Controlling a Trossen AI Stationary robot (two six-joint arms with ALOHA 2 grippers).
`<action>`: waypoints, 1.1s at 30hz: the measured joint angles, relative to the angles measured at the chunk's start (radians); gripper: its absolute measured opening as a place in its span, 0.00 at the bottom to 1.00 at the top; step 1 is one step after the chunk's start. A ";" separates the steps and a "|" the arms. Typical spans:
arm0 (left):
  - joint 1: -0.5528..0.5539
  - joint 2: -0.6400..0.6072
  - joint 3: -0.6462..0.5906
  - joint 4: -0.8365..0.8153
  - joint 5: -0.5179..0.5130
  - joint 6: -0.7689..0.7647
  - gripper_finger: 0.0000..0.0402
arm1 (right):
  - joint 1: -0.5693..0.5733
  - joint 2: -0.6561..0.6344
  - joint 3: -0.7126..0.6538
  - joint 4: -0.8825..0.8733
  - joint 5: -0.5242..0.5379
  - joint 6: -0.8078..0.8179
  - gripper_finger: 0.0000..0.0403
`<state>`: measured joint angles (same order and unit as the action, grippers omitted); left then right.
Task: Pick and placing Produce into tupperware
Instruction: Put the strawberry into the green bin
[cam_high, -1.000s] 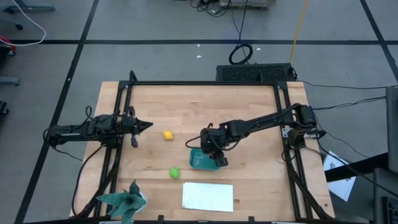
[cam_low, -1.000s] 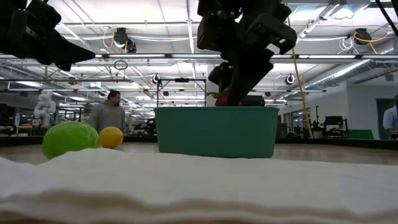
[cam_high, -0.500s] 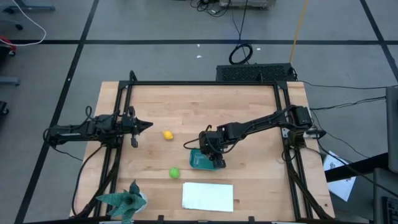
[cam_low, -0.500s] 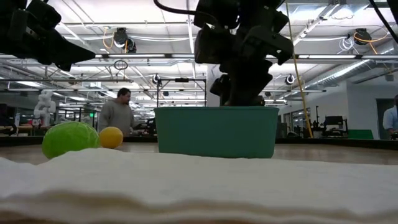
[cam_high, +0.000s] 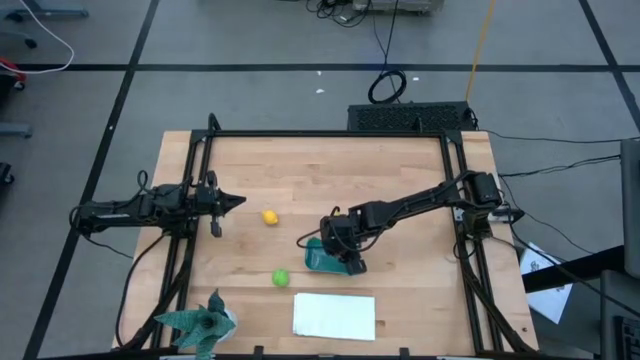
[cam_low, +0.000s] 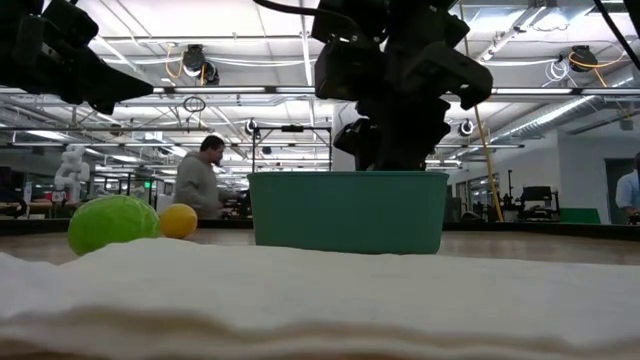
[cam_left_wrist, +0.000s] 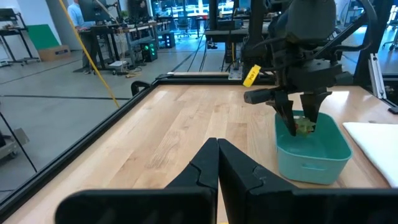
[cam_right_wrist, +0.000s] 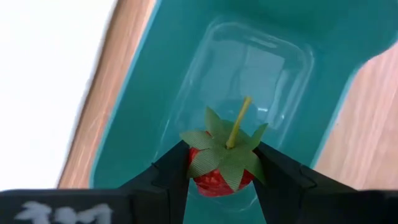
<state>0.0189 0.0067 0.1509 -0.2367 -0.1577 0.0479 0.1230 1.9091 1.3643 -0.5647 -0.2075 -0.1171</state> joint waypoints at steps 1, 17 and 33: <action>0.000 0.000 0.000 0.000 0.000 0.000 0.01 | 0.000 0.000 0.000 0.000 0.004 -0.001 0.35; 0.000 0.000 0.000 0.000 0.000 0.000 0.01 | -0.001 0.000 -0.015 0.020 0.027 -0.031 0.35; 0.000 0.000 0.000 0.000 0.000 0.000 0.01 | -0.001 -0.001 -0.041 0.042 0.028 -0.090 0.35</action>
<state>0.0189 0.0067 0.1509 -0.2367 -0.1581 0.0479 0.1215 1.9083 1.3235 -0.5230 -0.1799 -0.2066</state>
